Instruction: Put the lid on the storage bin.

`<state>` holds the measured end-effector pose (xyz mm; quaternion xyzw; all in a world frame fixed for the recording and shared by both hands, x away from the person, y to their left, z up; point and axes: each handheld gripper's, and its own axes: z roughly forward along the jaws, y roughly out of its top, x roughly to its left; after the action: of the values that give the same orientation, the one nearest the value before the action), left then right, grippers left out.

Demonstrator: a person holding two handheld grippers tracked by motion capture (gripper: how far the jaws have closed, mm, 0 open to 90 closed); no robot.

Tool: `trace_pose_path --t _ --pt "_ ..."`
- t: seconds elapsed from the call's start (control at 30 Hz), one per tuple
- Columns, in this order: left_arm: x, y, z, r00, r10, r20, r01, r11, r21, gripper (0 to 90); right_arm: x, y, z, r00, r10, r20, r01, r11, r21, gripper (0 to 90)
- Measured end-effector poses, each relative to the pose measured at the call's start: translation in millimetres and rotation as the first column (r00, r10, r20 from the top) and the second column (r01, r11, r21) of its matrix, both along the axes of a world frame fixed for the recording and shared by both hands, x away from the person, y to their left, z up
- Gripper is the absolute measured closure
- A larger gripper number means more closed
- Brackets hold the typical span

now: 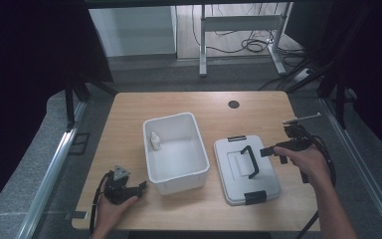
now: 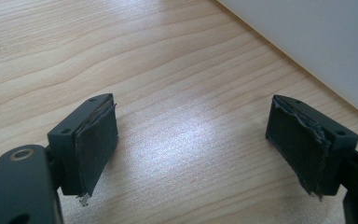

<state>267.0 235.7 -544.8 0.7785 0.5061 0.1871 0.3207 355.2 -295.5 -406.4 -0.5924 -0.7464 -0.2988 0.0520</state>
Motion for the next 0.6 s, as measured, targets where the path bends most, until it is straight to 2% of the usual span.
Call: trace_pose_path --t 0.23,0.4,0.6 --pt "-0.1 -0.1 0.0 1.0 0.001 0.0 -0.001 1.0 0.0 16.6 6.3 9.4 6.6 0.9999 0.011 -0.011 -0.011 0.9999 -0.011 34.3" --pt "-0.1 -0.1 0.1 1.0 0.001 -0.001 -0.001 1.0 0.0 16.6 13.5 16.5 5.7 0.9987 0.02 -0.047 -0.02 0.9998 -0.004 37.9" --pt "-0.2 0.0 0.1 1.0 0.001 -0.001 -0.001 1.0 0.0 16.6 23.2 29.2 0.2 0.9943 0.045 -0.096 -0.048 0.9985 -0.028 41.3"
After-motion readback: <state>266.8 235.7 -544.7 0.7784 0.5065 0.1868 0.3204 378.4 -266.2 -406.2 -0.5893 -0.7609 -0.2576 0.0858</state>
